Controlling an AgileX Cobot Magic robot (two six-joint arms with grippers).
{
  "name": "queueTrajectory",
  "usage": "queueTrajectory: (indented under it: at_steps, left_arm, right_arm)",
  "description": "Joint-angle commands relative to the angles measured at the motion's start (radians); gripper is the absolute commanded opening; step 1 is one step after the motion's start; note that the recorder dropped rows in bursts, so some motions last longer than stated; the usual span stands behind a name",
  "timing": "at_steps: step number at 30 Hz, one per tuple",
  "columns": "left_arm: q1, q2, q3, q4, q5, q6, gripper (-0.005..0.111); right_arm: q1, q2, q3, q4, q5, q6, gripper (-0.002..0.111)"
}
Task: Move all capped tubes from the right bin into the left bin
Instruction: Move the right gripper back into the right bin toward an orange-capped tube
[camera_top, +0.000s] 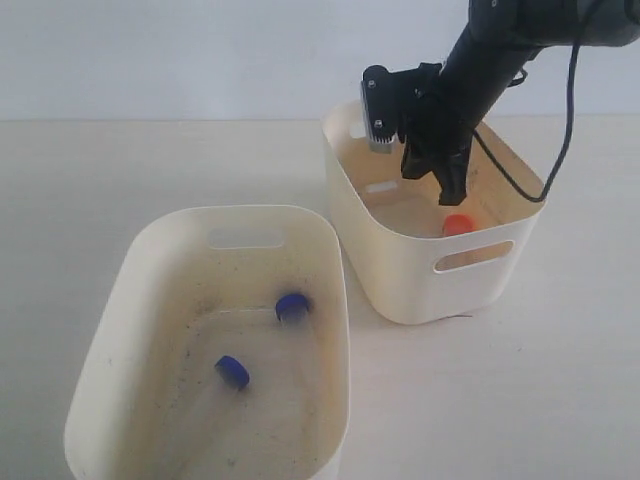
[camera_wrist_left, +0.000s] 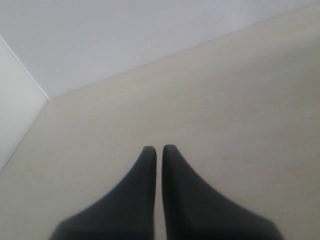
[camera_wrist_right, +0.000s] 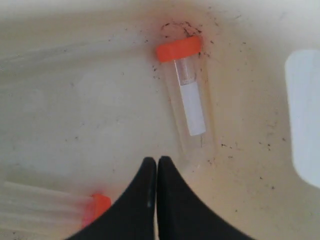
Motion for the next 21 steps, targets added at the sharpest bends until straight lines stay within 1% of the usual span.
queueTrajectory:
  at_steps: [1,7,12,19,21]
  left_arm:
    - [-0.004,0.0,-0.004,-0.003,-0.003,-0.01,0.004]
    - [-0.004,0.0,-0.004,-0.003,-0.003,-0.01,0.004]
    - [-0.004,0.0,-0.004,-0.003,-0.003,-0.01,0.004]
    - [-0.004,0.0,-0.004,-0.003,-0.003,-0.01,0.004]
    - [-0.004,0.0,-0.004,-0.003,-0.003,-0.01,0.004]
  right_arm:
    - [-0.005,0.027,-0.008,0.001,-0.019,-0.038,0.0]
    - [-0.005,0.059,-0.008,0.004,-0.02,-0.109,0.0]
    - [-0.005,0.075,-0.008,0.038,-0.133,-0.116,0.0]
    - [-0.005,0.117,-0.008,0.062,-0.187,-0.114,0.0]
    - [-0.005,0.121,-0.008,0.071,-0.186,-0.1,0.005]
